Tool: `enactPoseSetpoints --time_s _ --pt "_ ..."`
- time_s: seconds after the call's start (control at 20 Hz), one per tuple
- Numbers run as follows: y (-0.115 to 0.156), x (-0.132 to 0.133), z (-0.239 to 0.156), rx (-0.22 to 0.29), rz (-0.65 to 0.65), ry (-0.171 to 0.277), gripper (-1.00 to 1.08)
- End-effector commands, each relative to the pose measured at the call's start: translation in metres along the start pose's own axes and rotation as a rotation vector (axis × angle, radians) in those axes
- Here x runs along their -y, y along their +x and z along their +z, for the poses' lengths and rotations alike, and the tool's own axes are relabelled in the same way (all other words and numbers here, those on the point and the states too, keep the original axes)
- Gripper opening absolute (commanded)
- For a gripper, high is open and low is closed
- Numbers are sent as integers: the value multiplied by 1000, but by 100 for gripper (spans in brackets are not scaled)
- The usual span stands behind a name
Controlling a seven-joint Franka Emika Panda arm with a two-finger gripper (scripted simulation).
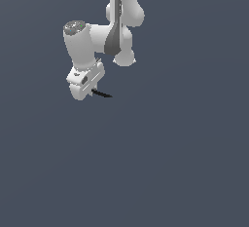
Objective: Pick up the object and move it to a goal position.
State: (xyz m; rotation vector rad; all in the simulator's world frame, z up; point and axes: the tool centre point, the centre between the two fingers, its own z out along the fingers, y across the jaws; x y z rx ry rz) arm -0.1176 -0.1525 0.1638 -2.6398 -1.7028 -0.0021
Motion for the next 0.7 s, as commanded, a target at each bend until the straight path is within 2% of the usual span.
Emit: enactPoseSetpoints --time_s 0.0,0.3,0.65 --pt "-14 -1 -18 -1 0 1 -100" --pt "-38 -3 -48 -1 1 1 -100" --pt "-47 -6 -59 1 2 0 -100"
